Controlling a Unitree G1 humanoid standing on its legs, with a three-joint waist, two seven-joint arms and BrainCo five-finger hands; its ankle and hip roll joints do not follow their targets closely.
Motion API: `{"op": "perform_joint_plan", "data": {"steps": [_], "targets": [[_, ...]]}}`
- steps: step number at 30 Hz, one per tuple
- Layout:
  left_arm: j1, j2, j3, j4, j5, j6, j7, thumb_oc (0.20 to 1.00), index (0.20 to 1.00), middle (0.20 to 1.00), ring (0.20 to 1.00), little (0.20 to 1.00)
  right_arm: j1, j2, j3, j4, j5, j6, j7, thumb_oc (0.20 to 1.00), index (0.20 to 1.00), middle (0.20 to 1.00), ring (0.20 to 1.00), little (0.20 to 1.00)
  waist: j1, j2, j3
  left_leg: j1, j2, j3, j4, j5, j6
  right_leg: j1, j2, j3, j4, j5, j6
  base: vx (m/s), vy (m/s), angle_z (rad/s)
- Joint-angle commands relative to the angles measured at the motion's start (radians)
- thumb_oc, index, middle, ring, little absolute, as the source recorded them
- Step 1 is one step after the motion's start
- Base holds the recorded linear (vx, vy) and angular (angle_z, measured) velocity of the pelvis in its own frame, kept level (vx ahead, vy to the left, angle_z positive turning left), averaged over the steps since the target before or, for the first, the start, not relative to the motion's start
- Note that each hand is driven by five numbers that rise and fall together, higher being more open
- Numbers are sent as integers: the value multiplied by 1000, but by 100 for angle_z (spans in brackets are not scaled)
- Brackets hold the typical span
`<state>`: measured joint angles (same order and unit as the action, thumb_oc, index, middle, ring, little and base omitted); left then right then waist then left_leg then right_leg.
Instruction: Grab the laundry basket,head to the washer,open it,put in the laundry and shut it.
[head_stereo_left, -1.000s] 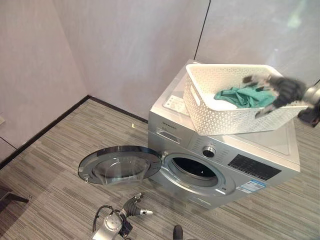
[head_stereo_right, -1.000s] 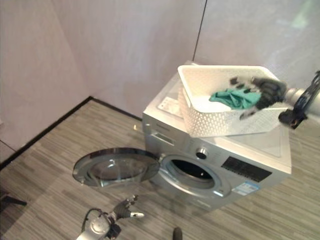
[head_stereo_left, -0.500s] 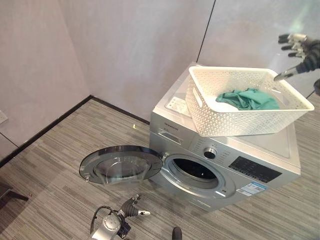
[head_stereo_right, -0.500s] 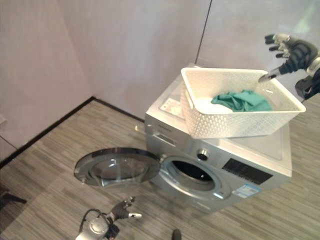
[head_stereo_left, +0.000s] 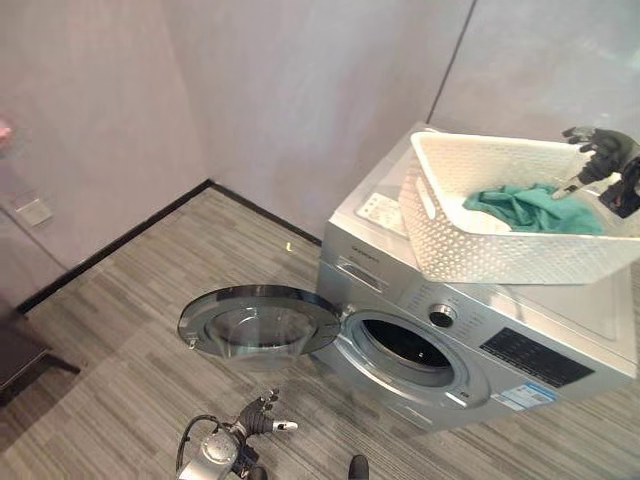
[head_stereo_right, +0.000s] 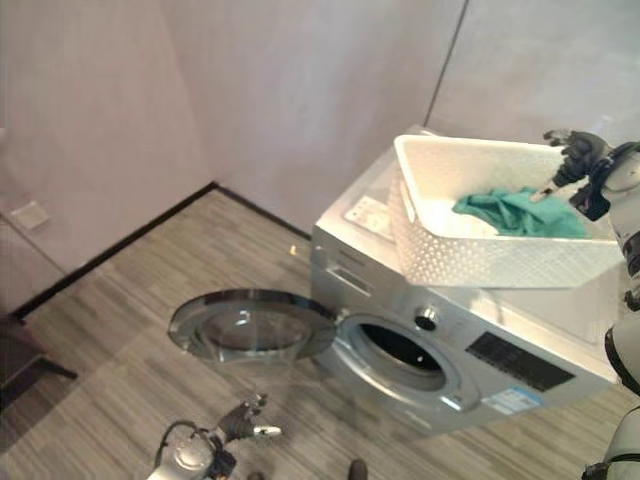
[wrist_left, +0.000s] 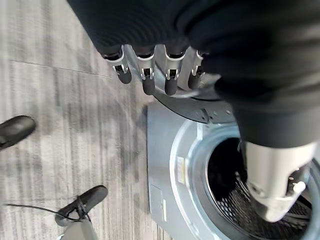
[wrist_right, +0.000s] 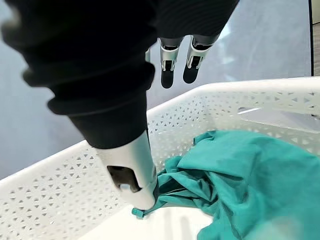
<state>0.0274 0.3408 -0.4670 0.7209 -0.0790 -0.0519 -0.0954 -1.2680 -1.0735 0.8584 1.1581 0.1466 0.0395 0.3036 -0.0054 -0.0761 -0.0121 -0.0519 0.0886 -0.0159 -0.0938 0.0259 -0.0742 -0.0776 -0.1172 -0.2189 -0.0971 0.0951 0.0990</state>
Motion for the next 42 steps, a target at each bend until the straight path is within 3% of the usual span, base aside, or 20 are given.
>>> {"op": "perform_joint_plan", "data": {"steps": [1, 14, 42], "targets": [[-44, 43, -51, -49, -15, -19, -19, 1000, 1000, 1000, 1000, 1000, -213, -94, 55, 137, -74, -2, -37, 1000, 1000, 1000, 1000, 1000, 27, -37, 28, 17, 55, -6, 6, -59, -44, 49, -52, -8, 10, -92, 65, 12, -58, 20], [-34, 69, -64, -96, 17, -8, -48, 1000, 1000, 1000, 1000, 1000, -81, -152, -37, 216, -156, 12, -29, 1000, 1000, 1000, 1000, 1000, 46, -12, 52, -21, 66, -42, 6, -39, -52, 34, -37, -28, 10, -116, 51, 31, -48, 7], [-29, 105, -52, -229, -19, -8, -33, 1000, 1000, 1000, 1000, 1000, 166, -60, -204, 270, -186, 42, -29, 1000, 1000, 1000, 1000, 1000, 74, 23, 151, -158, 67, -89, 6, 9, -59, -84, -19, -21, 10, -124, 38, 5, -19, 4]]}}
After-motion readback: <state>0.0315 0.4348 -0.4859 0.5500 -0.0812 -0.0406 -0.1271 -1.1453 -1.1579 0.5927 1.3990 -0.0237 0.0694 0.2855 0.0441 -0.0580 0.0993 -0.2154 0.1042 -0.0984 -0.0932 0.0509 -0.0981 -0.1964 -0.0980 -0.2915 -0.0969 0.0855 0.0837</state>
